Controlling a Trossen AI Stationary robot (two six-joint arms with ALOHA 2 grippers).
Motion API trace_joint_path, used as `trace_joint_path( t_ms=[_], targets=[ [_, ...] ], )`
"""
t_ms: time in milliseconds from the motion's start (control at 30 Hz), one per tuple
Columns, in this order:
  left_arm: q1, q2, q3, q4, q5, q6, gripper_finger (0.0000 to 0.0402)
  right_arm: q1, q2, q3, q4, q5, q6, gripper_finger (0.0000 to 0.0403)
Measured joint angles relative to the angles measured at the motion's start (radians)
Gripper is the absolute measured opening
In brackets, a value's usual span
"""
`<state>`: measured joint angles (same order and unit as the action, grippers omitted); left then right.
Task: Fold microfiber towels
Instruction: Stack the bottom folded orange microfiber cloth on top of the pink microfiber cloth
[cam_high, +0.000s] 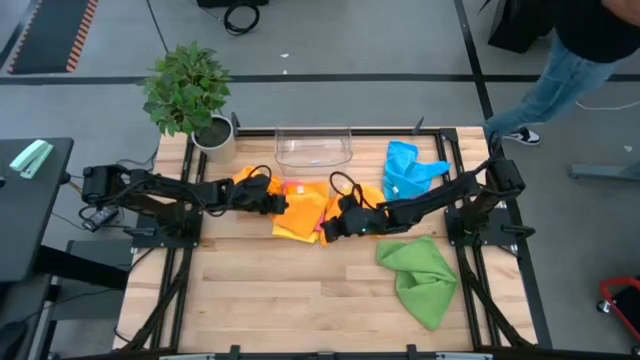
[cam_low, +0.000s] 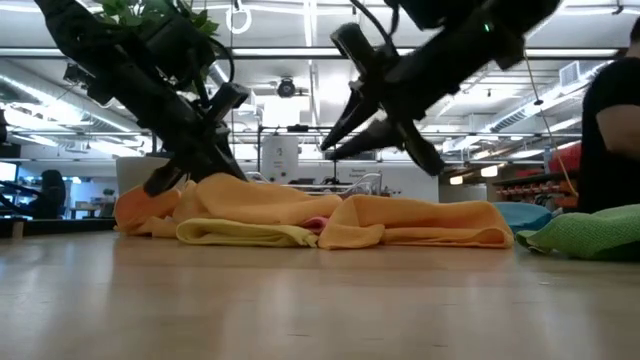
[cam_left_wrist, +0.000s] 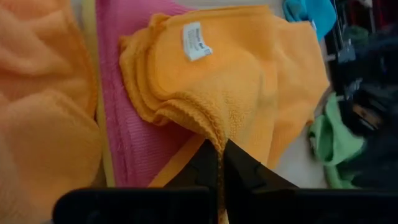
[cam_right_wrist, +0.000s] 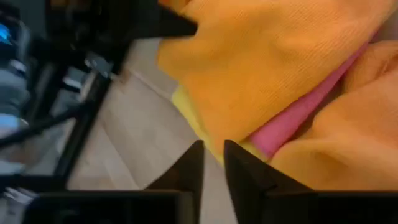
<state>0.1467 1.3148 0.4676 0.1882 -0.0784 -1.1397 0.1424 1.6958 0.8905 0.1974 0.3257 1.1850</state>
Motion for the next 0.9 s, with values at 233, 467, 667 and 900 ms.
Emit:
trace_joint_path(
  t_ms=[233,467,667,900],
  targets=[
    [0.001,0.000,0.000,-0.006,0.001,0.054,0.0032,-0.128,0.005,-0.017,-0.020,0.018,0.029,0.0166],
    [0.001,0.000,0.000,-0.006,0.001,0.057,0.0011,-0.238,0.021,0.026,-0.065,-0.073,-0.048,0.0184],
    [0.001,0.000,0.000,-0.006,0.001,0.047,0.0032,-0.223,0.029,0.037,-0.171,-0.117,-0.042,0.0182],
    [0.003,0.000,0.000,-0.007,-0.011,0.049,0.0013,-0.050,0.045,0.040,-0.061,-0.055,0.098,0.0184]
  ],
)
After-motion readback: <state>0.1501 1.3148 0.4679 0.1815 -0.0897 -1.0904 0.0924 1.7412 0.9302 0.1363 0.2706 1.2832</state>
